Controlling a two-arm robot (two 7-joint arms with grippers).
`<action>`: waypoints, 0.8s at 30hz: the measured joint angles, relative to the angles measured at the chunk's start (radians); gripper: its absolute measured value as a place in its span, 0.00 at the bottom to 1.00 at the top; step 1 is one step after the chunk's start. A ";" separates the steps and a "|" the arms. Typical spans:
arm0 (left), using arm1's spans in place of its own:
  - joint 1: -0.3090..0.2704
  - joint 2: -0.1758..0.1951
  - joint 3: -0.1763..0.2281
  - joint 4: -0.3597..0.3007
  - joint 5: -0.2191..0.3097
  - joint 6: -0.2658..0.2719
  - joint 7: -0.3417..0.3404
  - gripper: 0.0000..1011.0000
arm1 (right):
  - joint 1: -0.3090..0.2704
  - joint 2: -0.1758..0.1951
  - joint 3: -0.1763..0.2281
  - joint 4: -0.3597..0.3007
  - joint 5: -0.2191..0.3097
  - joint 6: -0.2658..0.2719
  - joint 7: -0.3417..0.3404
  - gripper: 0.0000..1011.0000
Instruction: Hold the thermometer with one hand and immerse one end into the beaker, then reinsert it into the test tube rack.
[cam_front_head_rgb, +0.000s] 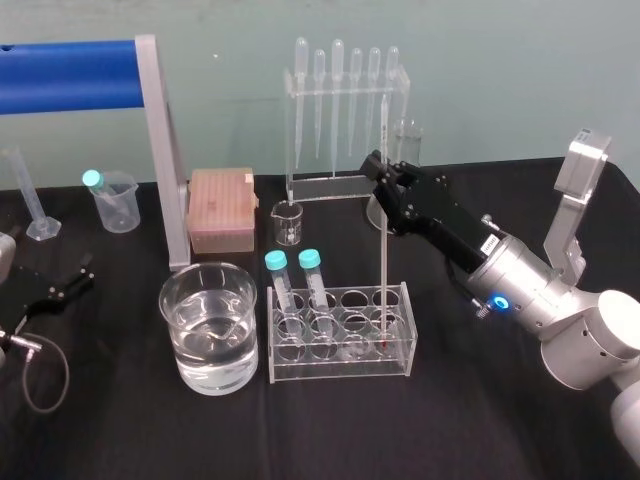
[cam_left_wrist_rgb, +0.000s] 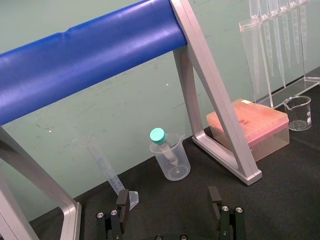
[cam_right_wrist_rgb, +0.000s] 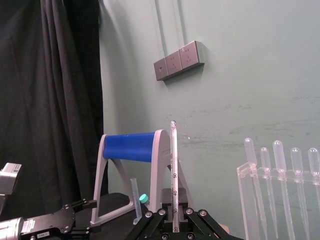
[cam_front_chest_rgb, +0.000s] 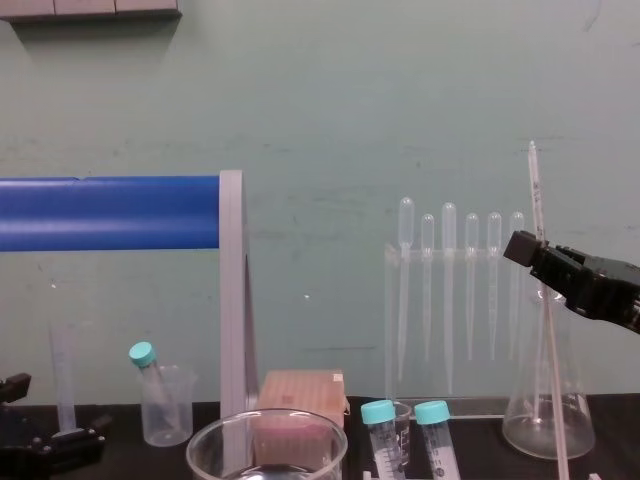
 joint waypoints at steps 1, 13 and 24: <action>0.000 0.000 0.000 0.000 0.000 0.000 0.000 1.00 | 0.000 0.000 0.000 0.000 0.000 0.000 0.001 0.06; 0.000 0.000 0.000 0.000 0.000 0.000 0.000 1.00 | 0.001 0.000 -0.001 0.001 -0.001 -0.001 0.003 0.15; 0.000 0.000 0.000 0.000 0.000 0.000 0.000 1.00 | 0.001 0.000 0.000 0.001 -0.001 -0.002 0.004 0.48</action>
